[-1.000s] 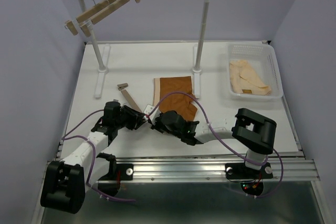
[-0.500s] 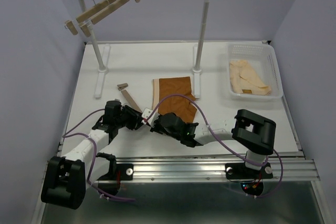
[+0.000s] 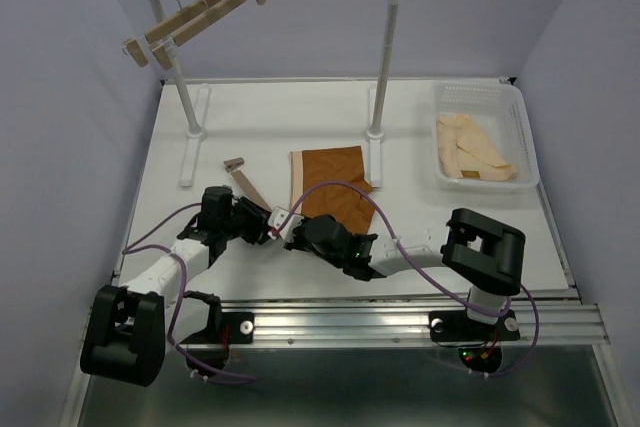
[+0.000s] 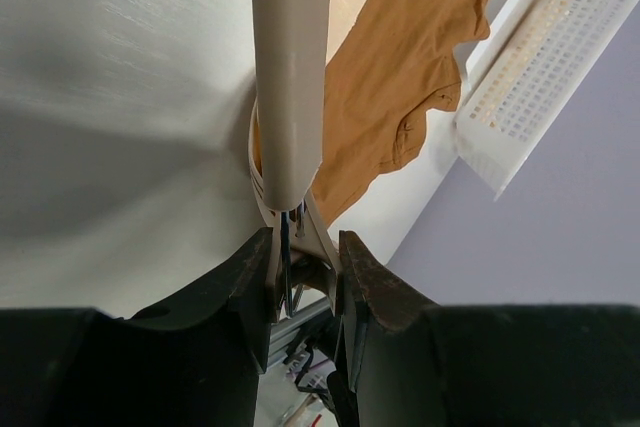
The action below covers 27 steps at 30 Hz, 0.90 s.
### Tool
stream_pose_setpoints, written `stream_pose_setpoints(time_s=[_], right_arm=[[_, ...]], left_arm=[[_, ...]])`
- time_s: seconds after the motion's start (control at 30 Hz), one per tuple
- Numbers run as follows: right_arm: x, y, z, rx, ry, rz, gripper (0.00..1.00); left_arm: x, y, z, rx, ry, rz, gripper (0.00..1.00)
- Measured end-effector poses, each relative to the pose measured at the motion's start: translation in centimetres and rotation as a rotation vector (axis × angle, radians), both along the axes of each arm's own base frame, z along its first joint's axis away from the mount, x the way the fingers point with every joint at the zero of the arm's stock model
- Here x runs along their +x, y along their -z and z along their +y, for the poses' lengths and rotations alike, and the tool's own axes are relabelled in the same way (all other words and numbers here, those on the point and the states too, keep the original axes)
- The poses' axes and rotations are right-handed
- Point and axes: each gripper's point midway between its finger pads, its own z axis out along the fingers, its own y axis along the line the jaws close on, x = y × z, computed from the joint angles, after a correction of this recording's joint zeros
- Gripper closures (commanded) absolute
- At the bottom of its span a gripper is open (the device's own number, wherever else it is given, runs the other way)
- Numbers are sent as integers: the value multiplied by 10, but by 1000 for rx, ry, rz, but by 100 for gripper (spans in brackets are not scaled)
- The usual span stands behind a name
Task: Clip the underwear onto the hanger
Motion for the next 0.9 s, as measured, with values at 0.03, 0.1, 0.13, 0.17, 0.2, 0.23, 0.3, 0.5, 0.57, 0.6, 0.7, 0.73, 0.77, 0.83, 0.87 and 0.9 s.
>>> stream_pose_setpoints(time_s=[0.03,0.1,0.13,0.17,0.2,0.23,0.3,0.5,0.57,0.6,0.7,0.73,0.77,0.83,0.87,0.9], right_arm=[[0,0,0,0,0,-1,99],[0,0,0,-1,2,-2,99],[0,0,0,-1,4,-3,99],[0,0,0,-1,4,-3,99],[0,0,0,0,4,-4,99],[0,-1,0,1,3,-4,99],[-1,-1,1,1,2,-4,99],[-2,-1,1,2,0,-4,99],[-3,-1,2,2,-2,-5,99],[-4,-1,2,3,-4,-5,99],[-8,-1,4,3,-13,-5,99],[-8,-1,5,3,-14,-5,99],[-10,-1,6,4,-18,-5,99],[-12,-1,7,4,-23,-5,99],[-12,-1,7,4,-24,-5,99],[-13,-1,8,4,-26,-6,99]], left_arm=[[0,0,0,-1,2,1,100],[0,0,-1,-3,6,3,100],[-1,0,-1,-5,7,4,100],[-1,0,-2,-7,9,5,100],[-1,0,-2,-9,12,6,100],[-2,0,-2,-11,14,7,100],[-2,-1,-3,-14,17,8,100],[-3,-1,-4,-18,21,9,100],[-3,-1,-4,-21,23,10,100],[-3,-1,-4,-21,24,11,100],[-4,-1,-4,-23,23,16,100],[-4,-1,-4,-23,23,17,100],[-4,-1,-4,-24,23,18,100],[-4,-1,-4,-24,23,18,100],[-4,-1,-4,-24,23,18,100],[-4,-1,-4,-25,24,18,97]])
